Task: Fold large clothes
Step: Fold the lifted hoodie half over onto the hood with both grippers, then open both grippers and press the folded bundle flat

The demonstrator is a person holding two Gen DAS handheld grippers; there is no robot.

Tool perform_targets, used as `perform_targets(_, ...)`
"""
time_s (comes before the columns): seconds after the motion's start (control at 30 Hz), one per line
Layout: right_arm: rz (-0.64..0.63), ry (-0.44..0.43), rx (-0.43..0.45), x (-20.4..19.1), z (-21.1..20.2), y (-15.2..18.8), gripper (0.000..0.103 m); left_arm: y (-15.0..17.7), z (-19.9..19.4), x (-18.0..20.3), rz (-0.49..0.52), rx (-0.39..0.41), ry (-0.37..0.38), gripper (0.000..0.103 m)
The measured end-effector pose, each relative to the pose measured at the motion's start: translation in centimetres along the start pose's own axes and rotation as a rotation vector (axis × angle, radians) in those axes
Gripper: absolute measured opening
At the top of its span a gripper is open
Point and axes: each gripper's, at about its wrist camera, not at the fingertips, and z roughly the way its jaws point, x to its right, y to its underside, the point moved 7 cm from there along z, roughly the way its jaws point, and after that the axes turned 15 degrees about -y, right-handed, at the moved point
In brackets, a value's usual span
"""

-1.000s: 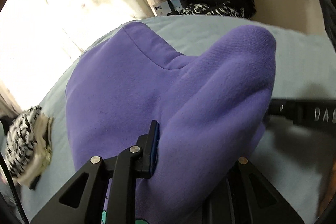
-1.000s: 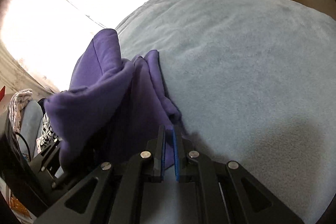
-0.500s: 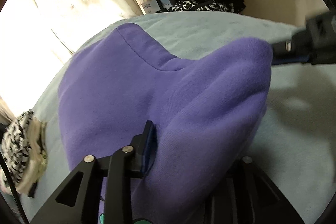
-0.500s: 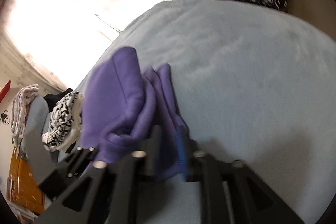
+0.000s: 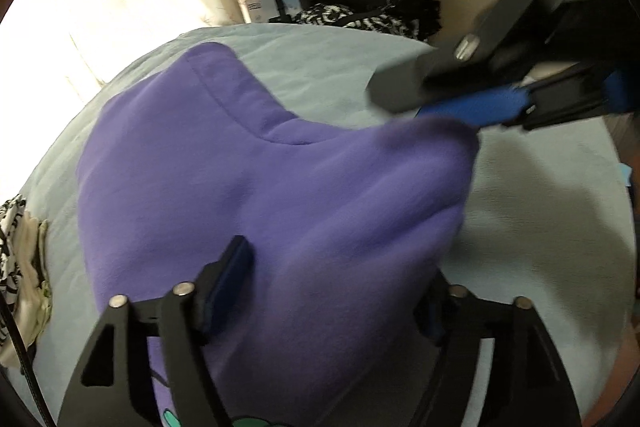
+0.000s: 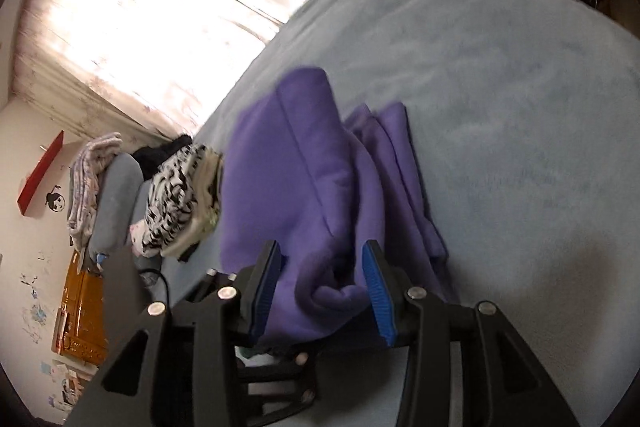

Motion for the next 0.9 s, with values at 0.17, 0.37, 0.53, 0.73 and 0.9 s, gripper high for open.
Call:
perform_targets(0.17, 0.009, 0.027, -0.034, 1.1, 0.8, 0.3, 0.043, 0.0, -0.8, -0.4, -0.024, -0.017, 0.082, 0.074)
perform_targets(0.37, -0.022, 0.06, -0.059, 0.9, 1.2, 0.4, 0.043, -1.0, -4.2, -4.1, -0.139, 0.009, 0.209, 0.074)
perform_targets(0.53, -0.033, 0.069, -0.071, 0.8, 1.1, 0.5, 0.043, -1.9, -5.7, -11.0, -0.312, 0.035, 0.197, 0.074)
perform_targets(0.73, -0.058, 0.069, -0.076, 0.0, 0.6, -0.1, 0.043, -0.3, -1.1, -20.5, -0.602, -0.083, 0.132, 0.074)
perform_targets(0.9, -0.089, 0.075, -0.054, -1.0, 0.7, -2.9, 0.043, 1.4, 2.5, -22.2, -0.649, -0.149, 0.143, 0.071)
